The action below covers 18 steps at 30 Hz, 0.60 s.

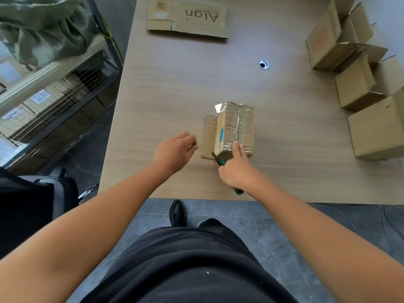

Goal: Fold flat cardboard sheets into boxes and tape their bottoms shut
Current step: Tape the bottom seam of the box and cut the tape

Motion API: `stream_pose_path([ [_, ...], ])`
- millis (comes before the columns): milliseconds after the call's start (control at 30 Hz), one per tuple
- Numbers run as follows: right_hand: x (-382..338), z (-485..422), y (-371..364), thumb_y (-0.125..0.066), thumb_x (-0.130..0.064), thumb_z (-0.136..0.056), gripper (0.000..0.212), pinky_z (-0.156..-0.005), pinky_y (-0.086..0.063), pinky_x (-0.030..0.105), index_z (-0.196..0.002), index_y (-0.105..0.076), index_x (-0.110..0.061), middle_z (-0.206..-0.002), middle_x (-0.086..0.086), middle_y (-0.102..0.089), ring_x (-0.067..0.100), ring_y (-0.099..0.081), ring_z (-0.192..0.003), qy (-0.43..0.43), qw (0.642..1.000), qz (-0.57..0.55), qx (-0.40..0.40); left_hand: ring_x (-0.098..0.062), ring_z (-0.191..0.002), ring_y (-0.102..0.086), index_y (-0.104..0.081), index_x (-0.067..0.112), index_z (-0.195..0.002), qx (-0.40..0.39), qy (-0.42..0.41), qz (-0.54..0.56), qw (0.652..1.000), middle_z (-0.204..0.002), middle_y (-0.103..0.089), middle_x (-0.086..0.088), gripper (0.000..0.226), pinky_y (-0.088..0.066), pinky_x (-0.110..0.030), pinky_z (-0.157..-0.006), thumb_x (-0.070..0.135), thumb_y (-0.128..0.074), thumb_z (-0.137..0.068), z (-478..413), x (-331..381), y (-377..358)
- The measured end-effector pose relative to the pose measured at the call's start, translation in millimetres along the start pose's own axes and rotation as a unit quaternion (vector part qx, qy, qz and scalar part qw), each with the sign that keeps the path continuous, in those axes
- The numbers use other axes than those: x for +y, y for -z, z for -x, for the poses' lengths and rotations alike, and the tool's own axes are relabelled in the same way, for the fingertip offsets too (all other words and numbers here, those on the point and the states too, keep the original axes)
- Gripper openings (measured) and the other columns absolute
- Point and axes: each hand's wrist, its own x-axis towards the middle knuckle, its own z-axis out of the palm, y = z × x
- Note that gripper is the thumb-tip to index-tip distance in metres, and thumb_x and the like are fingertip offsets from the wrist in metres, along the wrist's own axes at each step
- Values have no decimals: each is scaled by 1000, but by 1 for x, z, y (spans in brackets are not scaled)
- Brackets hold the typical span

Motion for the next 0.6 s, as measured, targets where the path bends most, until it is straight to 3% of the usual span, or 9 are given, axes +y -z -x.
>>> stream_pose_path([
  [67, 12, 0, -14, -36, -33, -104, 47, -124, -6, 47, -90, -69, -2, -160, 4, 36, 20, 33, -148, 38, 999, -8, 13, -23, -71, -57, -60, 20, -97, 19, 35, 2, 999, -98, -58, 6, 15, -47, -36, -58, 34, -54, -101, 10, -7, 6],
  [267, 38, 2, -29, -51, -37, -103, 40, -125, 3, 36, -88, -71, -5, -166, -2, 23, 15, 23, -152, 165, 961, -198, 104, -27, -89, -57, -66, 17, -99, -30, 128, -56, 990, -102, -61, 0, 16, -50, -42, -71, 29, -55, -101, 50, -21, 16],
  [367, 51, 4, -37, -52, -36, -102, 38, -125, 1, 36, -88, -70, -5, -169, 0, 12, 16, 16, -154, 229, 937, -176, 197, -31, -86, -55, -71, 12, -91, -17, 126, -155, 980, -94, -65, -6, 13, -50, -43, -65, 20, -62, -97, 78, -38, 21],
  [500, 43, 15, -52, -47, -39, -99, 42, -123, -15, 42, -91, -67, -3, -159, 17, -26, 34, -16, -150, 296, 890, -100, 332, -33, -74, -53, -73, 11, -77, 1, 139, -255, 957, -76, -65, -7, 8, -34, -34, -54, 7, -74, -84, 105, -64, 29],
  [600, 20, 20, -68, -36, -47, -98, 48, -102, -35, 46, -103, -62, -6, -134, 12, -49, 32, -42, -127, 285, 903, -96, 308, -33, -77, -53, -75, 9, -76, 16, 147, -242, 959, -79, -67, -6, 8, -38, -36, -56, 10, -75, -84, 112, -74, 27],
])
